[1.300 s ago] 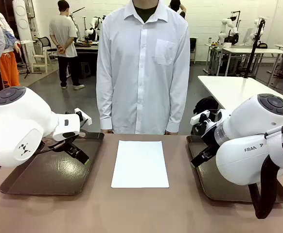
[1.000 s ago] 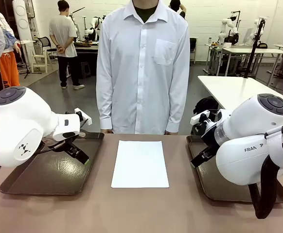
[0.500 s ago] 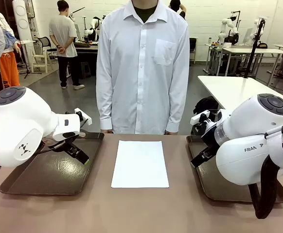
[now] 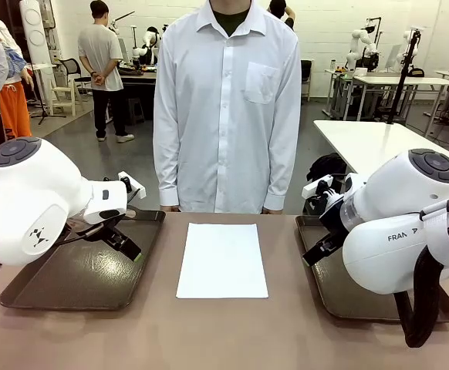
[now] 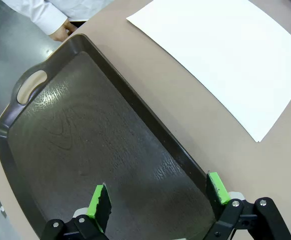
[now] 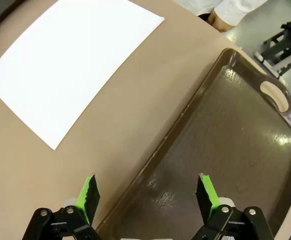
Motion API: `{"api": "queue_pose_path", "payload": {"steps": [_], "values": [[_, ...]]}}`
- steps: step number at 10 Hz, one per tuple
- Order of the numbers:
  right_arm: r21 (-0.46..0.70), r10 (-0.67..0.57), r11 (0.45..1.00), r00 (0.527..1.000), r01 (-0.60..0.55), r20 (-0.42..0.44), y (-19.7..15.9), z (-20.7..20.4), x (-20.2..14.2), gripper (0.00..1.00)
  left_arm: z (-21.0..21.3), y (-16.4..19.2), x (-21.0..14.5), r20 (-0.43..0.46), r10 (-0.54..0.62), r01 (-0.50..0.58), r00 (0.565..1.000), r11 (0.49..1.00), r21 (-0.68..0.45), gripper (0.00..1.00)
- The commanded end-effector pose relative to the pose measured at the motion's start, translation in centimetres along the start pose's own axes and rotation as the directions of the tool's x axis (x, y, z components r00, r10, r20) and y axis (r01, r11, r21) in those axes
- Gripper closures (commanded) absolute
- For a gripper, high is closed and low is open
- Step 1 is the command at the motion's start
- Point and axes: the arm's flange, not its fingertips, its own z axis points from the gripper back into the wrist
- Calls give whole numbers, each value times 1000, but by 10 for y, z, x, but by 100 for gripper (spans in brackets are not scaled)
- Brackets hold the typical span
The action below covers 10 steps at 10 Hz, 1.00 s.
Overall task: Sort the A4 documents.
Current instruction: Receive the A4 Paper.
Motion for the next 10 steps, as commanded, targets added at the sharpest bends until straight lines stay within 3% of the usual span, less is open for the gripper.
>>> {"api": "queue_pose_path", "payload": {"steps": [1,4,6,10], "values": [[0,0,1000,1000,0,0,0,0,0,0,0,0,0,0,0,0,1000,1000,0,0],[0,0,1000,1000,0,0,0,0,0,0,0,0,0,0,0,0,1000,1000,0,0],[85,-64,995,995,57,73,-30,38,-7,0,31,14,-12,41,10,-9,999,1000,-10,0],[115,-111,989,979,93,169,-107,111,-34,0,107,68,-42,177,31,-17,984,997,-80,0]]}}
